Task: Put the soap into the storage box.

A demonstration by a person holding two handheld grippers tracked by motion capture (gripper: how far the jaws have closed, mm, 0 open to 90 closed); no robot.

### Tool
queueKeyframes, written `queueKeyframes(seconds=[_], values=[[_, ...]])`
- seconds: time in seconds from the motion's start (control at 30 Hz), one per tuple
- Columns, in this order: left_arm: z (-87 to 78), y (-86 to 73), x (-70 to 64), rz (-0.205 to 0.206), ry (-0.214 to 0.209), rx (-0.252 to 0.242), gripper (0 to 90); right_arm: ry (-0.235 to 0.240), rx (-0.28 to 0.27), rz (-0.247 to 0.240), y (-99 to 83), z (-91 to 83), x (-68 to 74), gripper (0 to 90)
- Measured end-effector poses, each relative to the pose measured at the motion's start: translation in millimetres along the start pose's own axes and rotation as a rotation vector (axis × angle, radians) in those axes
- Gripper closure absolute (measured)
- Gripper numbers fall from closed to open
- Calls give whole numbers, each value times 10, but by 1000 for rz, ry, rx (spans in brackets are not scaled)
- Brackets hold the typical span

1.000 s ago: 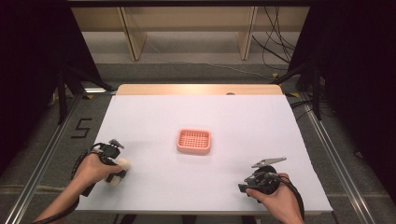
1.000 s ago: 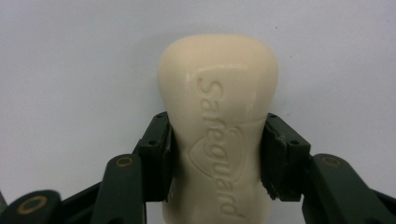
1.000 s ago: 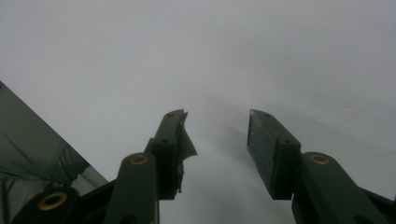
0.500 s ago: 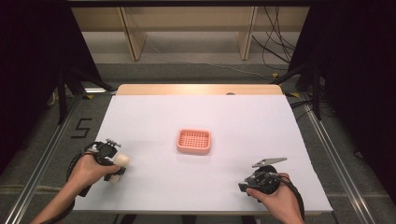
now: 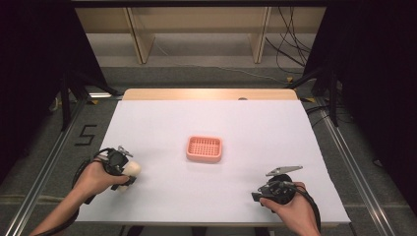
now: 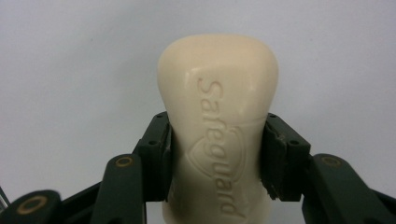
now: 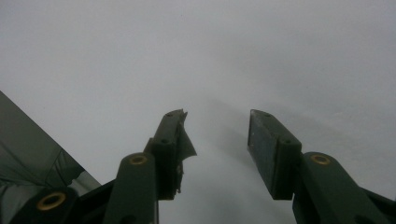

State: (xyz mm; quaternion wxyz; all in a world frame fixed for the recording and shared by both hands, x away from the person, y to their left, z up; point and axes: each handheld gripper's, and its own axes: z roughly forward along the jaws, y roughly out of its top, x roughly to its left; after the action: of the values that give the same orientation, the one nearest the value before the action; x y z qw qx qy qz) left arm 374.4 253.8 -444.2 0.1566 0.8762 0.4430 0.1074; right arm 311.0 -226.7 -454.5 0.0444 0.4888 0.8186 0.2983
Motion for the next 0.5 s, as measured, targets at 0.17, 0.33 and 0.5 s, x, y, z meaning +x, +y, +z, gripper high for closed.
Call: queueKeyframes(seconds=[0.17,0.33,0.5], values=[[-22,72,-23,69,4,1,494,-5,-5,-10,1,-4,-7,567],[-37,140,-48,115,0,5,494,-8,-10,-1,4,-11,-6,567],[-26,200,-83,170,-3,7,494,-14,-6,-4,35,-13,-25,566]])
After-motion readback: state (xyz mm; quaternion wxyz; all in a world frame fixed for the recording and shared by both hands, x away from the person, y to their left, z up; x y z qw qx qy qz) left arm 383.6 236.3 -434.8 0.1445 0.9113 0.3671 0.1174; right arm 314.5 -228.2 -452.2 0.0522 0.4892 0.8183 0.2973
